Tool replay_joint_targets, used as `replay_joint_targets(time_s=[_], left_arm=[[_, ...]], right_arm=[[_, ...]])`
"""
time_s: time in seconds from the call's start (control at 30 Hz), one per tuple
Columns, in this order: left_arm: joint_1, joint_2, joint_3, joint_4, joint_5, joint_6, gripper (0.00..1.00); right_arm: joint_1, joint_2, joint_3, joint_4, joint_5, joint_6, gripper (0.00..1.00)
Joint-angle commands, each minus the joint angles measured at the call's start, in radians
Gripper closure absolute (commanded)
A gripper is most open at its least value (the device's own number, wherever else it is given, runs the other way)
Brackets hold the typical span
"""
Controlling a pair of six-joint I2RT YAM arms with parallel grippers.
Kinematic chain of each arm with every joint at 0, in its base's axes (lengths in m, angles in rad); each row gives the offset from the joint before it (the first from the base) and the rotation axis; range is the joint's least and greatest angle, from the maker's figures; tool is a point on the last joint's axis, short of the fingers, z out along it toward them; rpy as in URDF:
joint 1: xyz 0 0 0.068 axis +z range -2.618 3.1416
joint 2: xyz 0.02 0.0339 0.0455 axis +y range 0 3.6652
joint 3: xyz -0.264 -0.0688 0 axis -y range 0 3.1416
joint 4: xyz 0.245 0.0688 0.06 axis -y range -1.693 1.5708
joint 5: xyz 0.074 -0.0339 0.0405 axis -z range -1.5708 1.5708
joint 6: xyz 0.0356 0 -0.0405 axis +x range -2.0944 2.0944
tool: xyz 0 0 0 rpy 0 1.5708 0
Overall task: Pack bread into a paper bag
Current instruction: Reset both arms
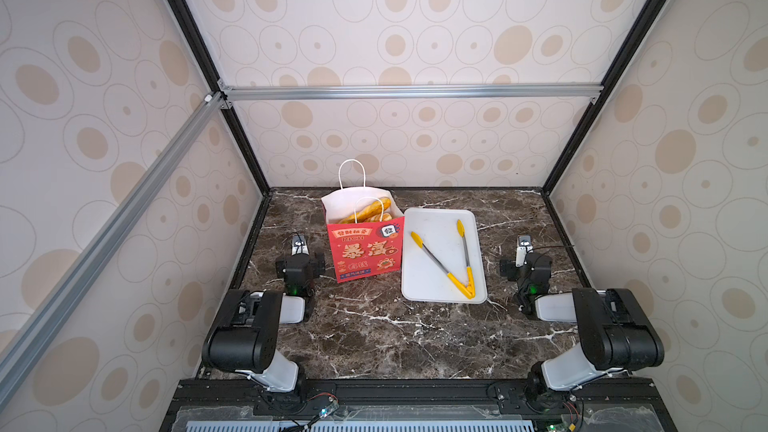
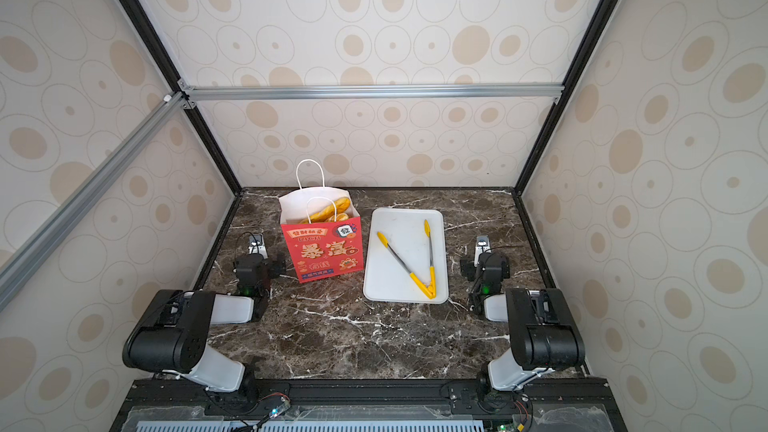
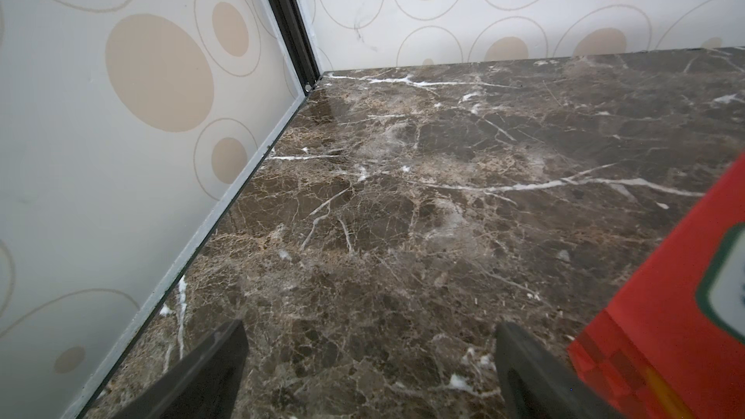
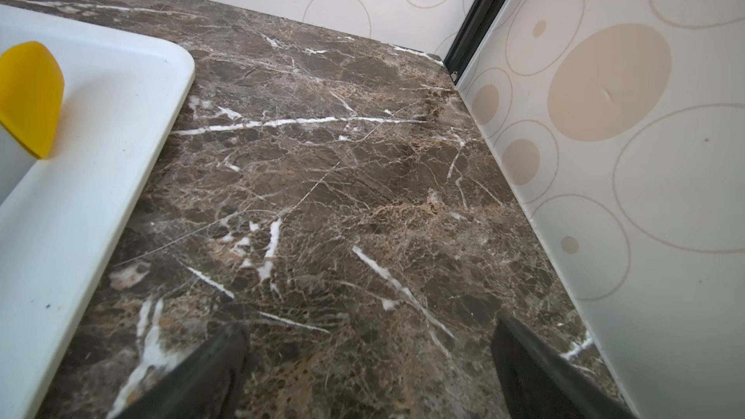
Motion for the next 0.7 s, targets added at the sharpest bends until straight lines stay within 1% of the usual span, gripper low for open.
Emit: replay_joint_targets(time_s=[0.0,0.23,0.33,0.67], left_arm=[[0.005,-0.004,0.025,0.0,0.008,0.003,0.01],[0.005,-0.003,0.029,-0.003,0.01,0.003,0.01],[0.02,-0.002,0.042,-0.031,0.048,-0.004,0.01],[0.022,-0.006,0.037,-0.025,0.051,-0.003,0.01]], right_arm=[[-0.004,-0.008,0.014,-0.003,-0.005,0.002,0.0],[-0.004,-0.009,0.014,-0.002,-0.006,0.002,0.0],[-0.003,-0.008,0.014,-0.002,-0.006,0.002,0.0],[-0.004,-0.009,0.014,-0.002,-0.007,0.002,0.0]])
